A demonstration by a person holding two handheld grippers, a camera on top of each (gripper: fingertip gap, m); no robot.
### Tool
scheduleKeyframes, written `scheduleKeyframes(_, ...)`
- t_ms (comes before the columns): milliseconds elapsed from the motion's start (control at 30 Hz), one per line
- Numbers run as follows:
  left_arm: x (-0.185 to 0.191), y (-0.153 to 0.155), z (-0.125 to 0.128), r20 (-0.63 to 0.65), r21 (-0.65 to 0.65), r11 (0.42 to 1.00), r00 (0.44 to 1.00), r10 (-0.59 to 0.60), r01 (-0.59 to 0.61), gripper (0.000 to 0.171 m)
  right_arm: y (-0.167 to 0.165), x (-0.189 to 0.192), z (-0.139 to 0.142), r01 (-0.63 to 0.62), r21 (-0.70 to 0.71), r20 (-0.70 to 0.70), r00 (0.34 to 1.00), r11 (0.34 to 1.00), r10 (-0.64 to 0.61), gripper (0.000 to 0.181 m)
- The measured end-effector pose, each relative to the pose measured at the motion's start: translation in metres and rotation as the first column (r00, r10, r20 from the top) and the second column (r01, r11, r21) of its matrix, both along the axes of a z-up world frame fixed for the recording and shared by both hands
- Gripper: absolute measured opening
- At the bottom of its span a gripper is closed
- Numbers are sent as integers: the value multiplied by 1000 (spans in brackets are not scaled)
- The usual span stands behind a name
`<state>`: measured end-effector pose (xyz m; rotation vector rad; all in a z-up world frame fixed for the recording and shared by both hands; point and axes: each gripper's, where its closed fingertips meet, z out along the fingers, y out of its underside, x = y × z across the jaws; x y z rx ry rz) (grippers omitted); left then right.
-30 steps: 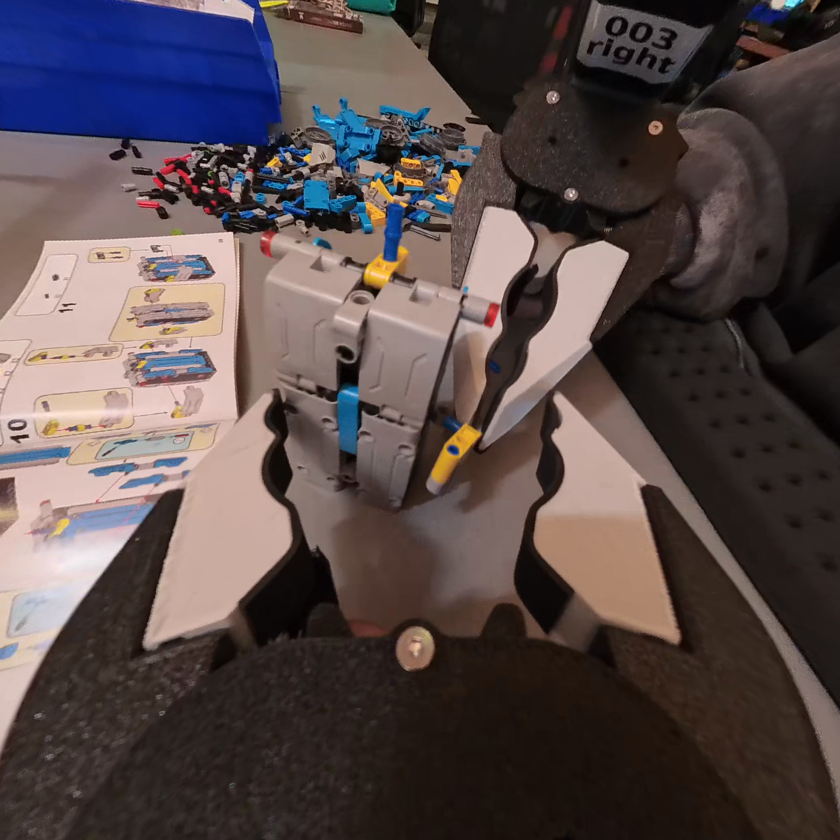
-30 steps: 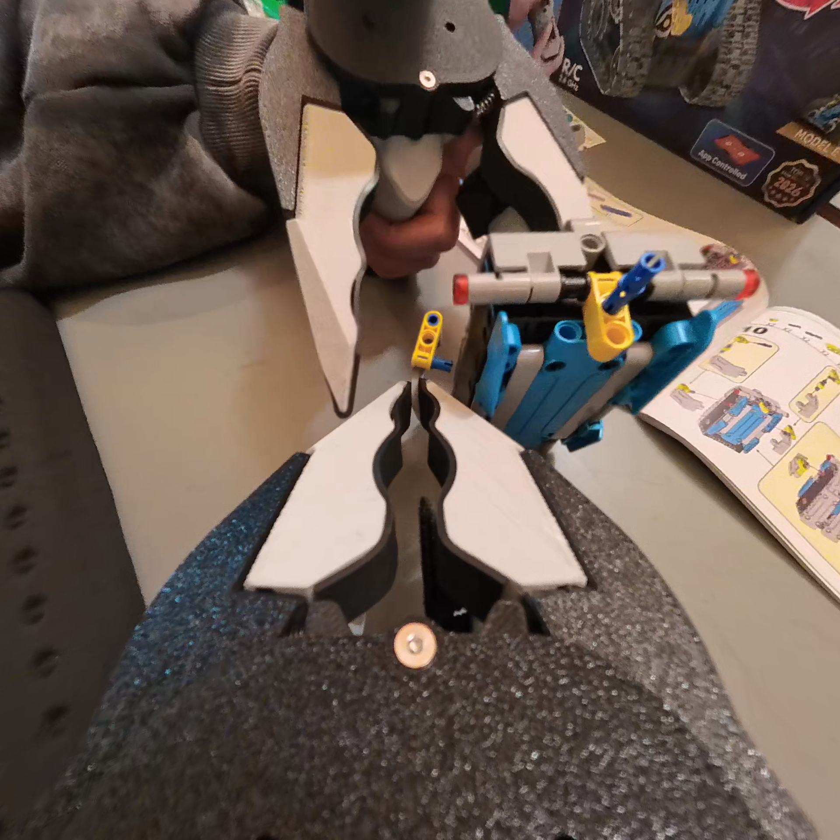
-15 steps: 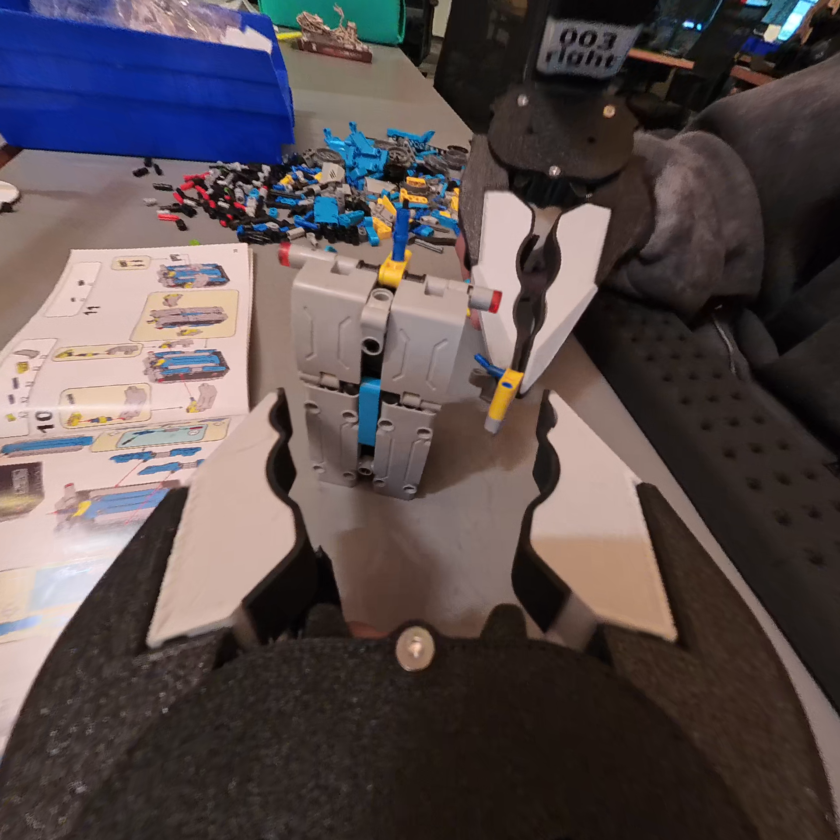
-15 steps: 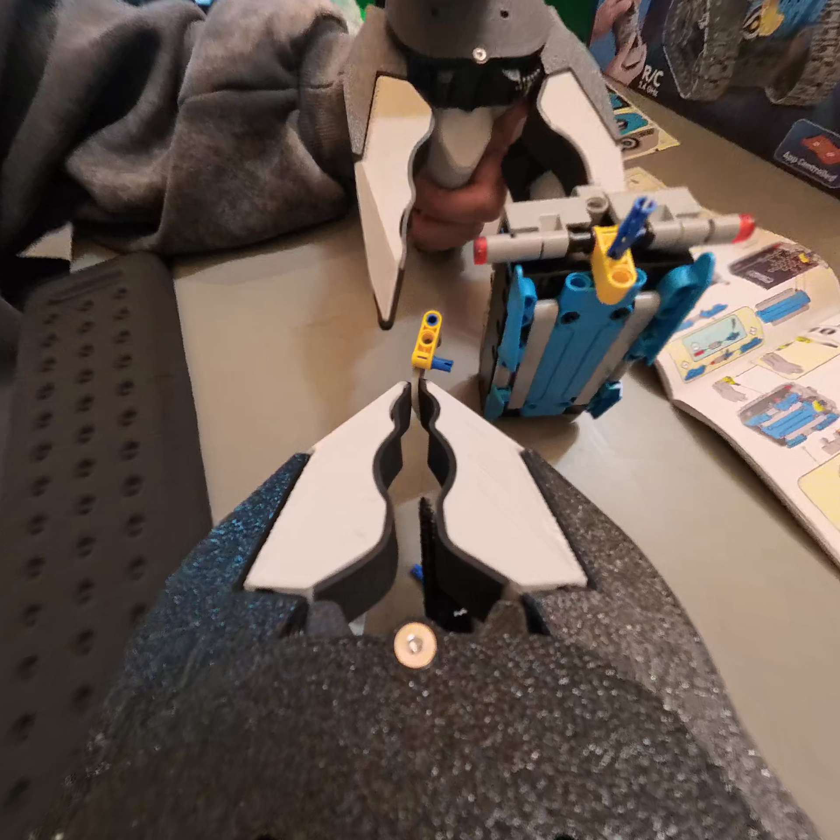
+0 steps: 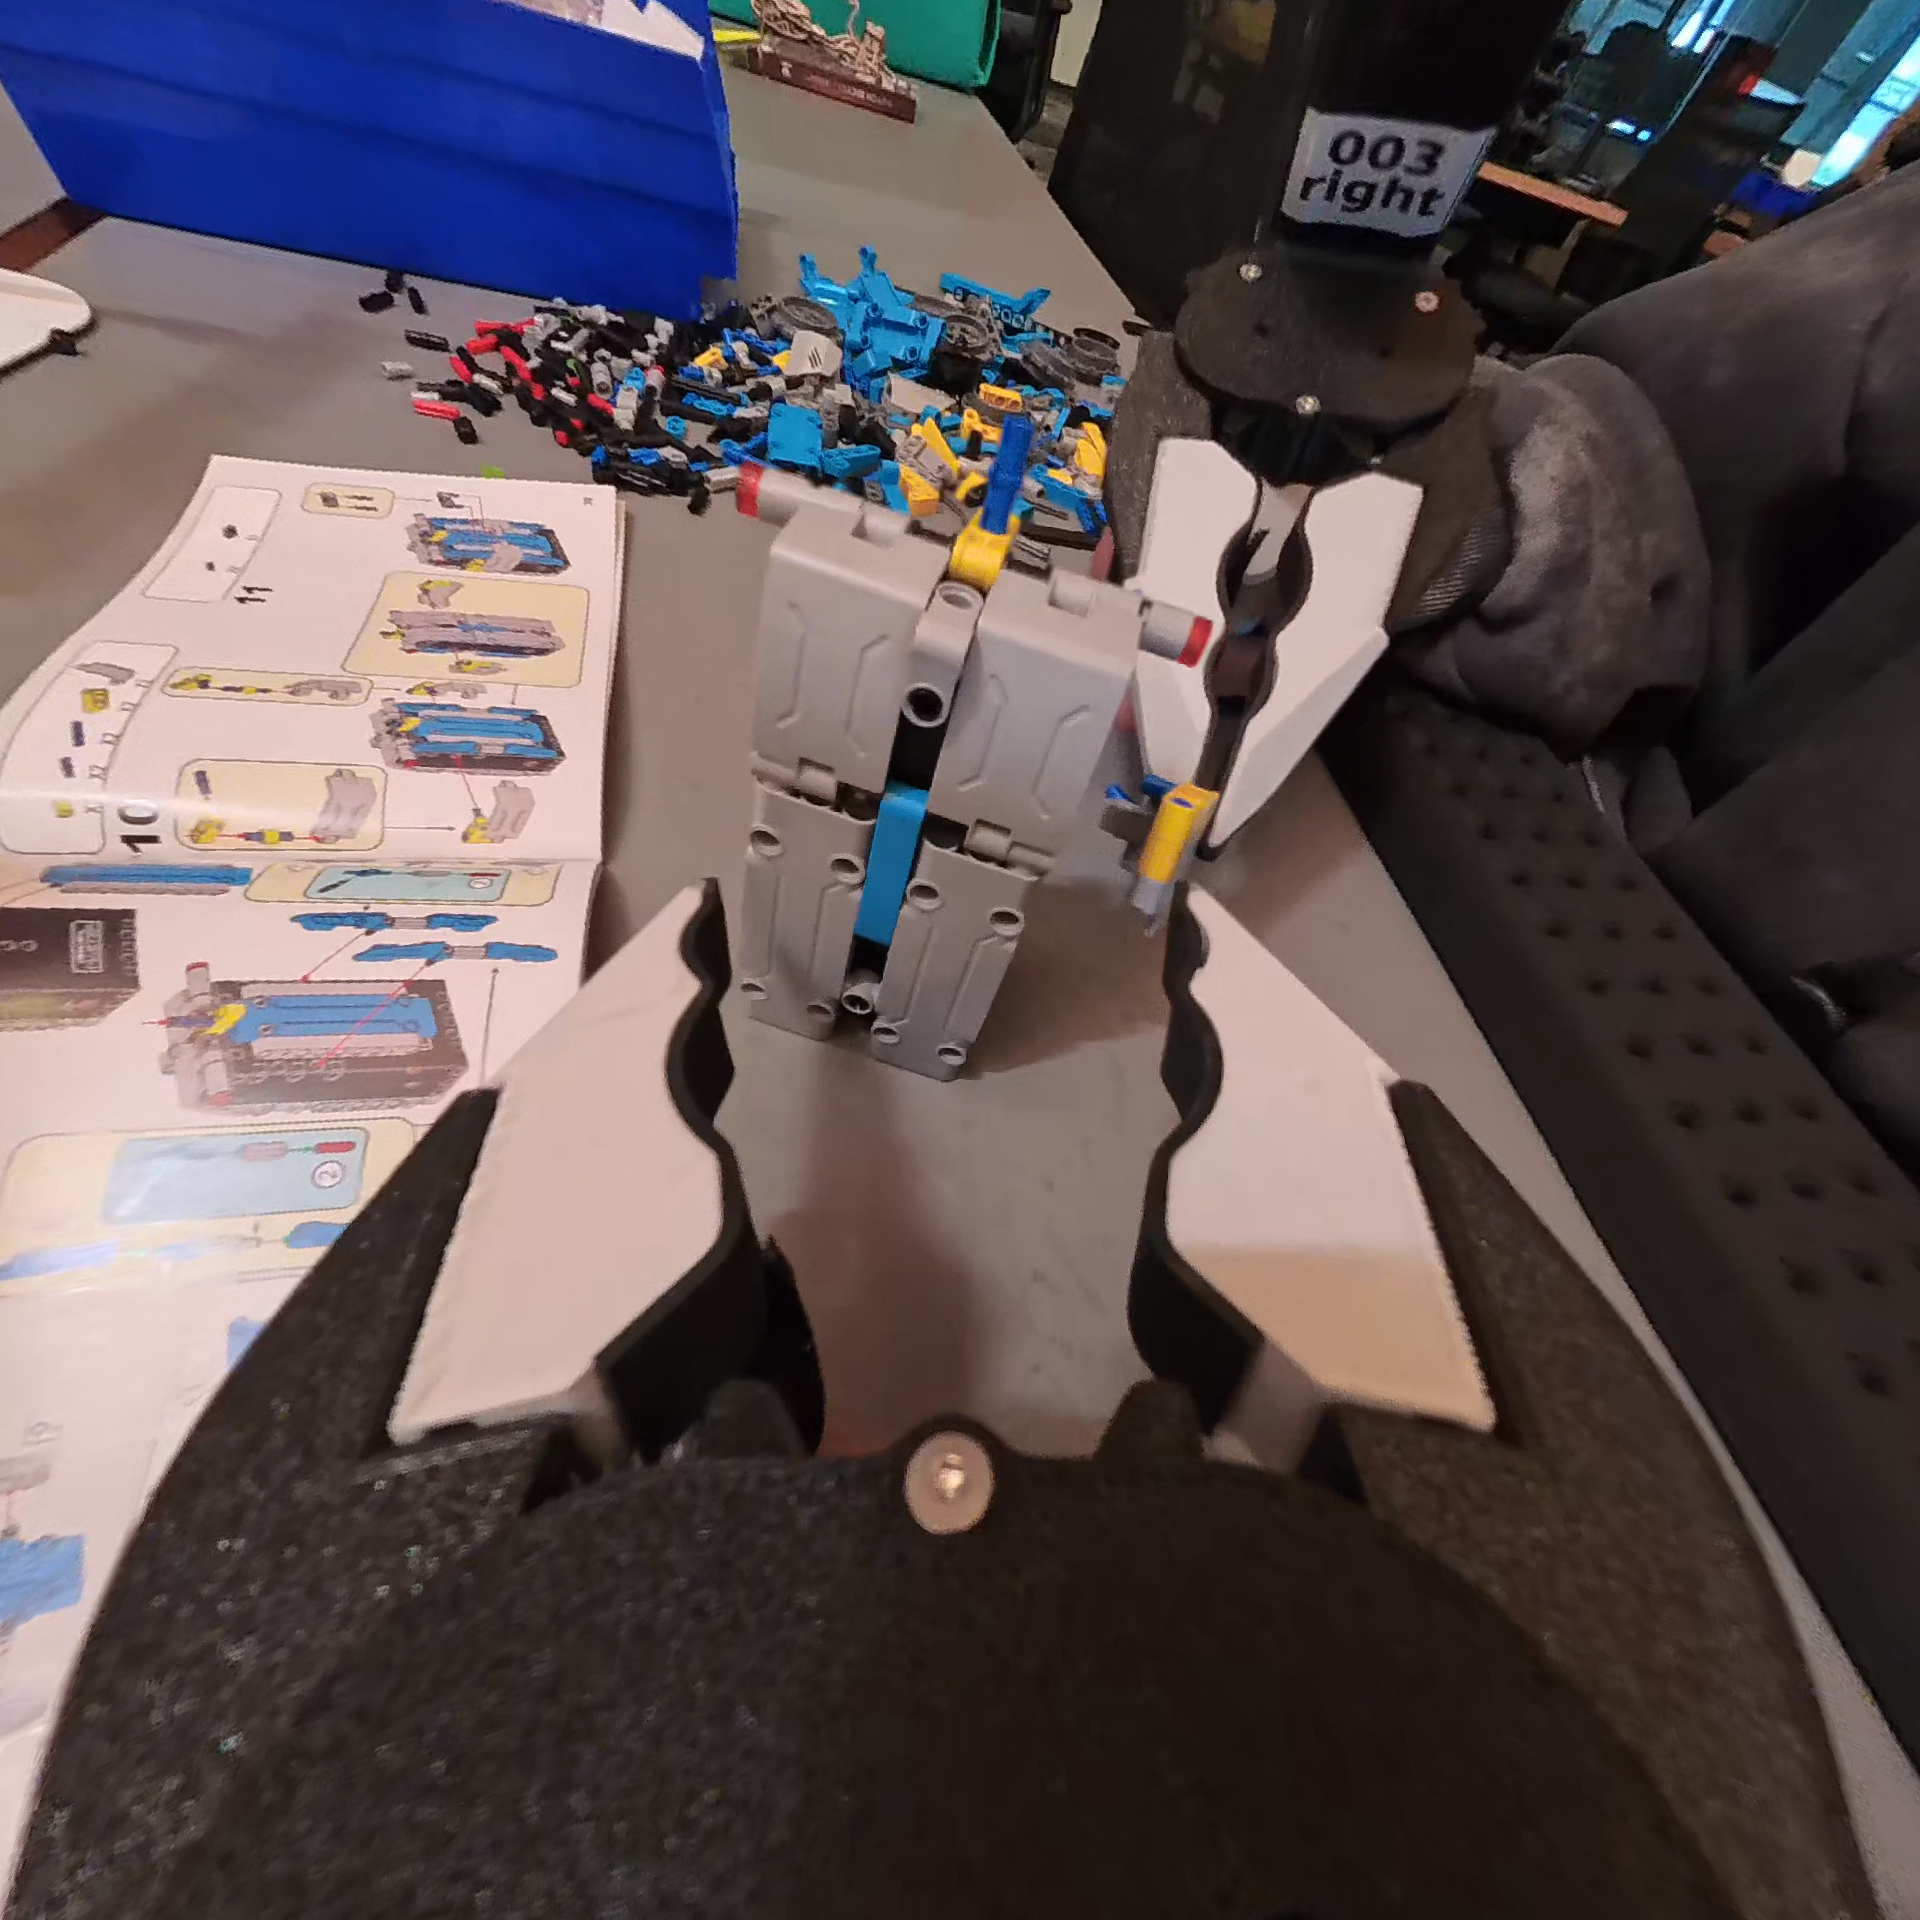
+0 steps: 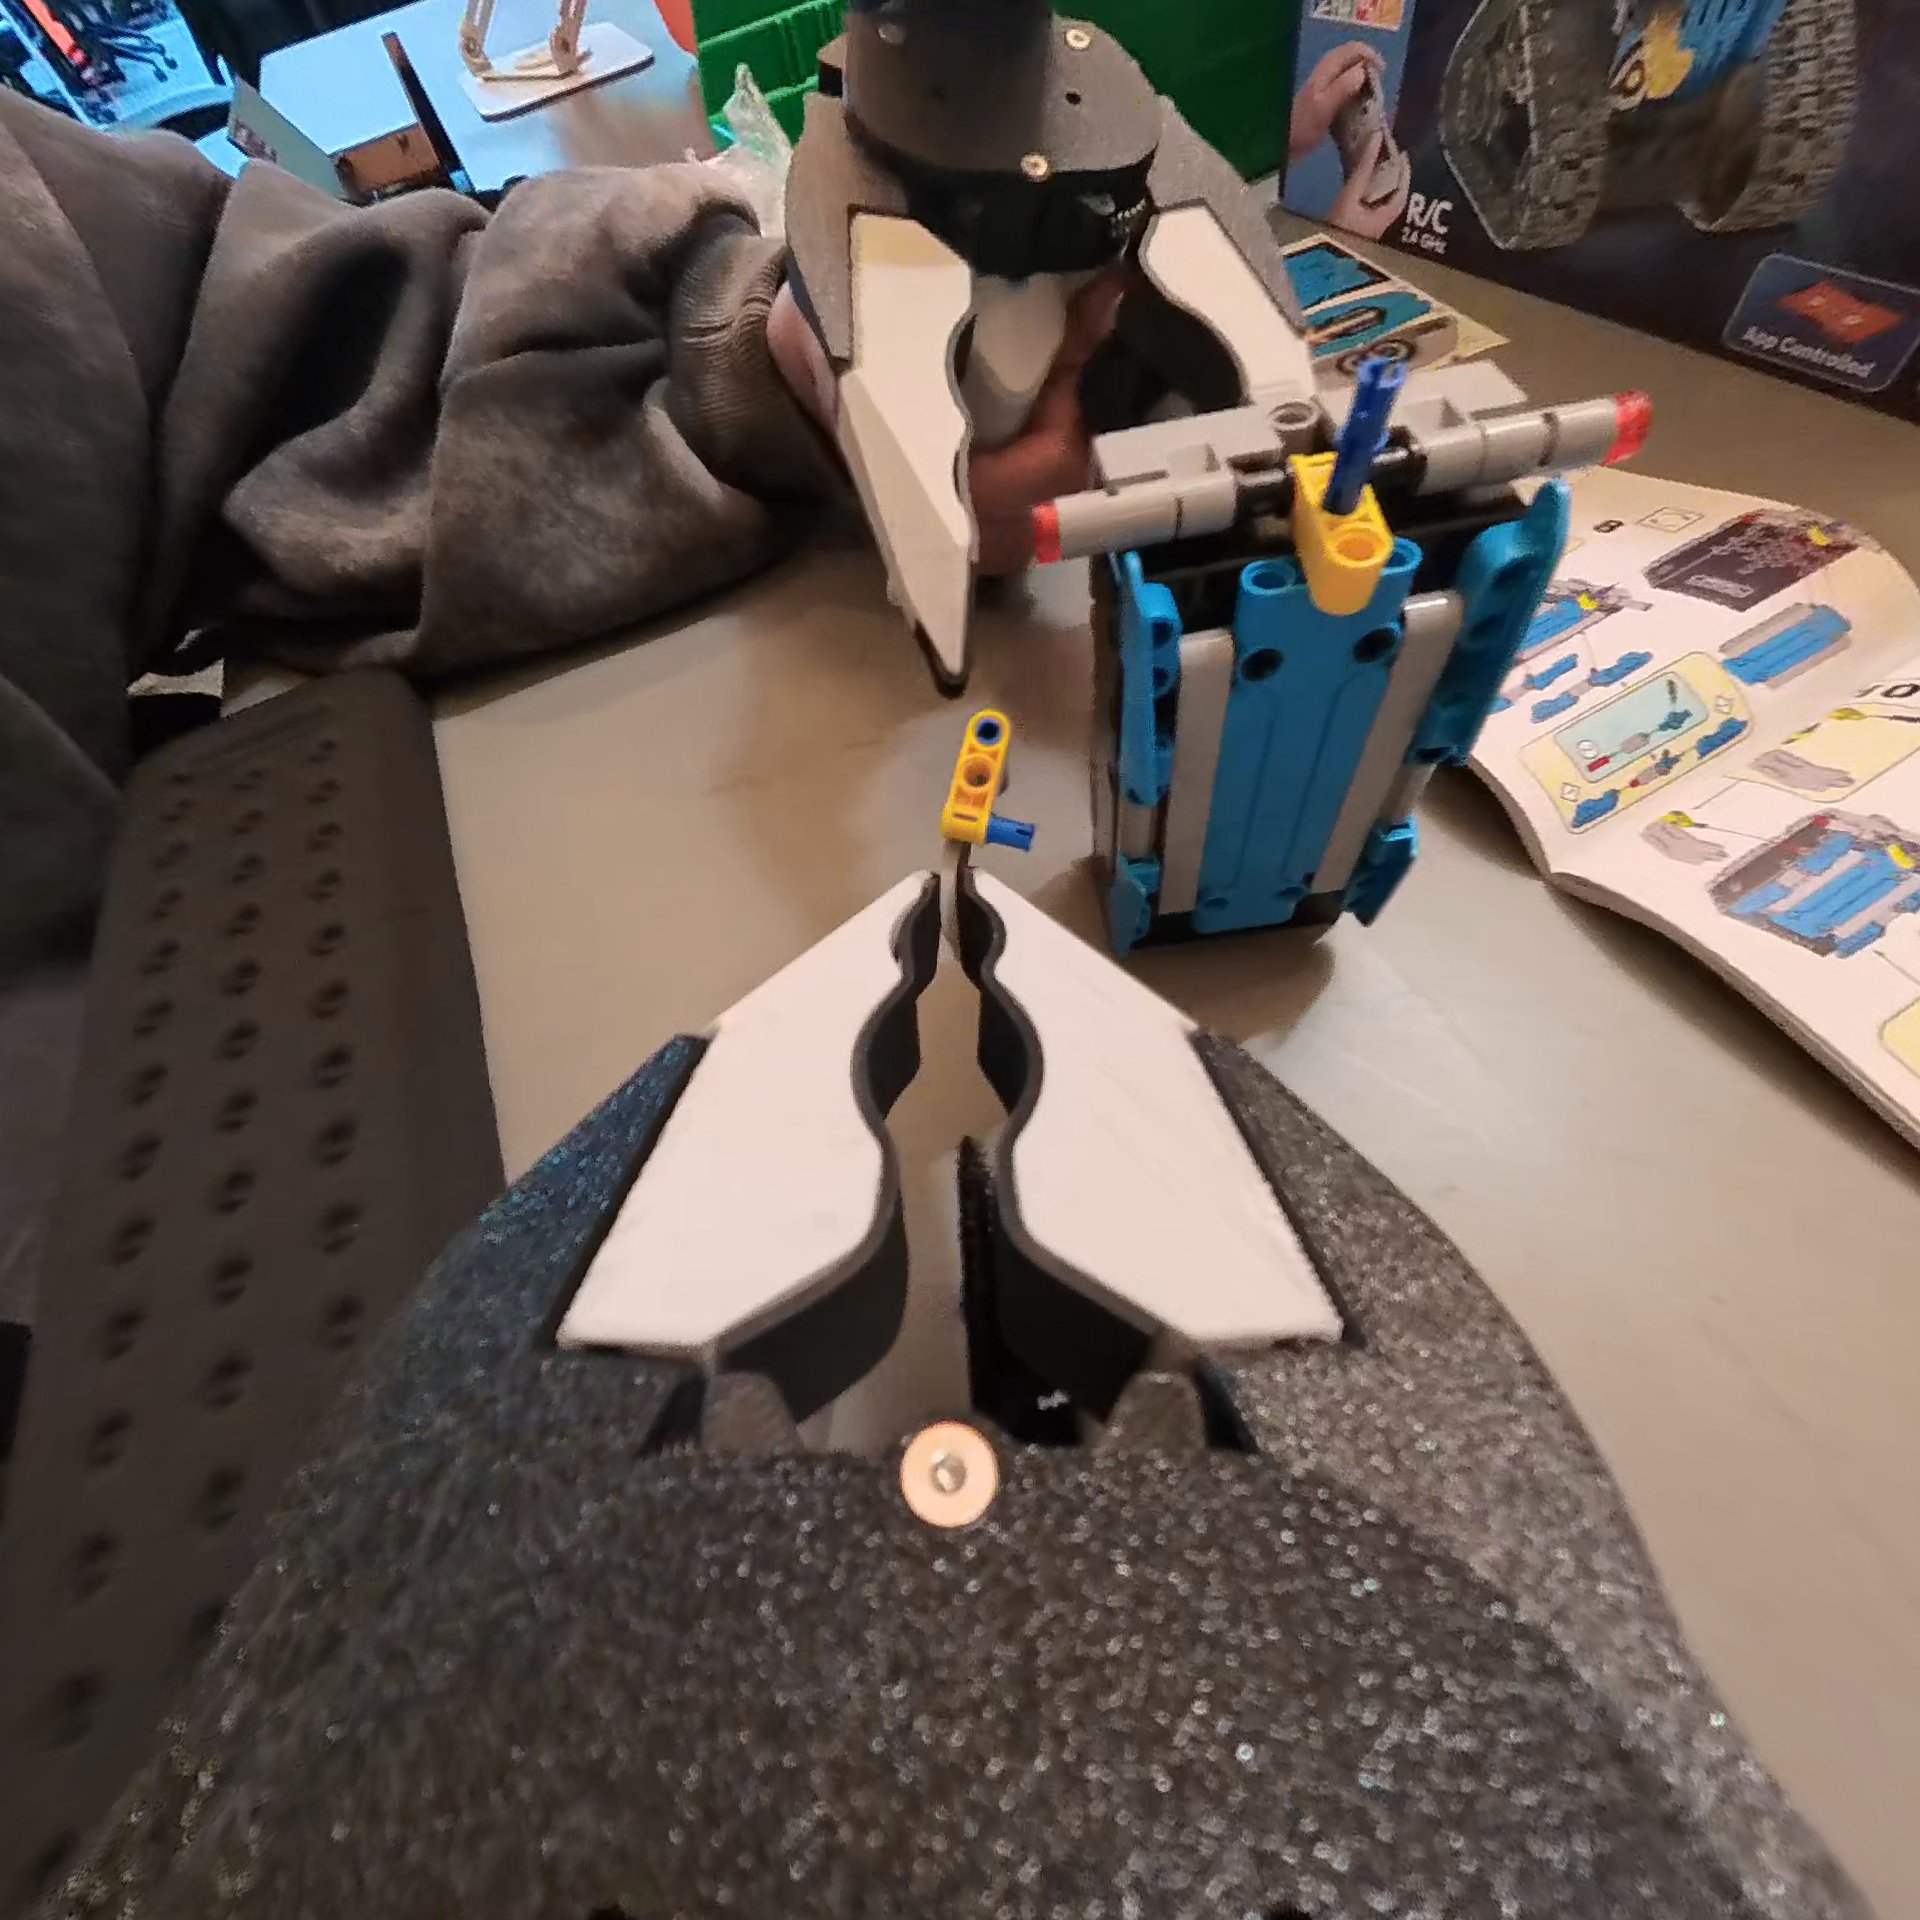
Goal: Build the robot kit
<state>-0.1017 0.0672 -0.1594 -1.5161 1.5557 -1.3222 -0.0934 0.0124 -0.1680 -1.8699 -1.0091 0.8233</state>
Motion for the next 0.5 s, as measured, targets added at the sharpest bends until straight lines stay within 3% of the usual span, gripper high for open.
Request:
scheduleKeyframes(167, -1, 8, 5, 36, 11, 998, 998, 57, -58, 82, -2, 0, -1, 1, 21, 17, 1000, 1000, -1, 3)
scheduleKeyframes(333, -1, 12, 3, 30, 65, 992, 994, 104, -106, 81, -5, -1, 0, 18, -44, -27, 999, 999, -19, 3)
scheduleKeyframes(500, -3, 10, 4, 51, 163, 972, 985, 164, -170, 80, -9, 4, 15, 55, -148, -187, 979, 987, -83, 3)
